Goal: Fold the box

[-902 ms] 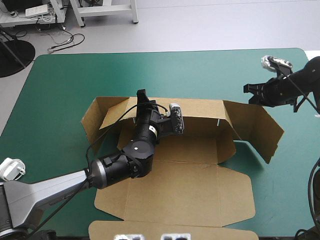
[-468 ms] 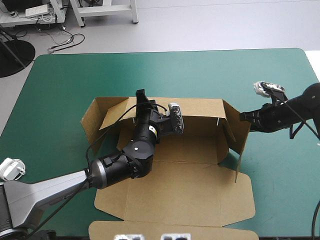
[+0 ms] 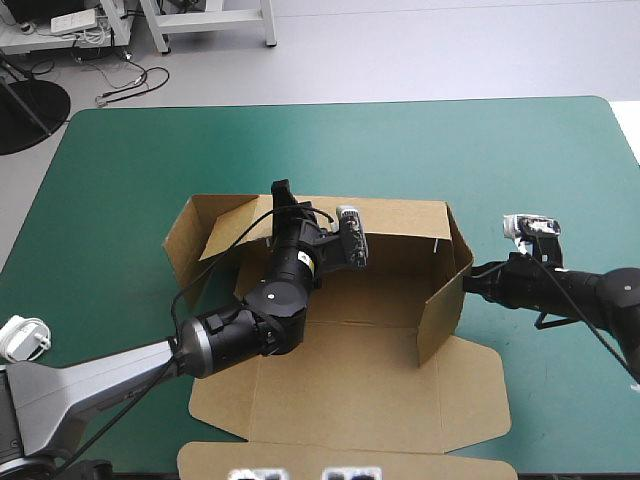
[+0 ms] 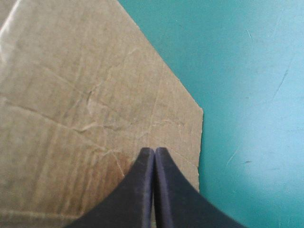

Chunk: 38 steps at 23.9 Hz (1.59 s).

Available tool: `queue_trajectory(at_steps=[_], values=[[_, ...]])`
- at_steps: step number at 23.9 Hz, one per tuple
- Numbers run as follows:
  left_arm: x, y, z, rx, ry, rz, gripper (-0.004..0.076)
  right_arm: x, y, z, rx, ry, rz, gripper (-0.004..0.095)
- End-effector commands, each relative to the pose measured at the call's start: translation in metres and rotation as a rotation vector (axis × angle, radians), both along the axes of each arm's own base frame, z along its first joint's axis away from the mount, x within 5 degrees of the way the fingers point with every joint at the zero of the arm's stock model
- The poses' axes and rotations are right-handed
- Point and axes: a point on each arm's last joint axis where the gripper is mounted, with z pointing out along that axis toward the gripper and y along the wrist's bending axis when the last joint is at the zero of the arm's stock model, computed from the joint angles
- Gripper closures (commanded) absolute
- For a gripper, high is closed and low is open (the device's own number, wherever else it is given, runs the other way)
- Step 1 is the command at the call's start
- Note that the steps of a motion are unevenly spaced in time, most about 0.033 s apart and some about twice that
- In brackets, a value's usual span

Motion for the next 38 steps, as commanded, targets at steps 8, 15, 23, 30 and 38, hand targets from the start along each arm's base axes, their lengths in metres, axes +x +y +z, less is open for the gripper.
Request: queue_trajectory(at_steps=[8,15,23,30,38], values=[[-0.004,0.002,0.020,-0.066,-0.031,-0.017,0.0734,-0.023,0.009,0.007,0.010,-0.249,0.061,0.0926],[0.000,-0.006,0.006,0.035,-0.021,-0.048,0.0734,-0.029,0.013,0.013,-0.043,-0.254,0.212,0.0553],[0.001,-0.009,0.004,0.038,-0.024,-0.076,0.0734,-0.025,0.008,0.014,-0.176,-0.332,0.238,0.0539],[0.000,-0.013,0.002,-0.025,0.001,-0.098,0.0734,-0.014,0.010,0.011,-0.095,-0.357,0.229,0.0539],[0.000,-0.019,0.010,-0.098,0.004,-0.119,0.0734,-0.001,0.007,-0.001,-0.061,-0.301,0.177,0.0540]])
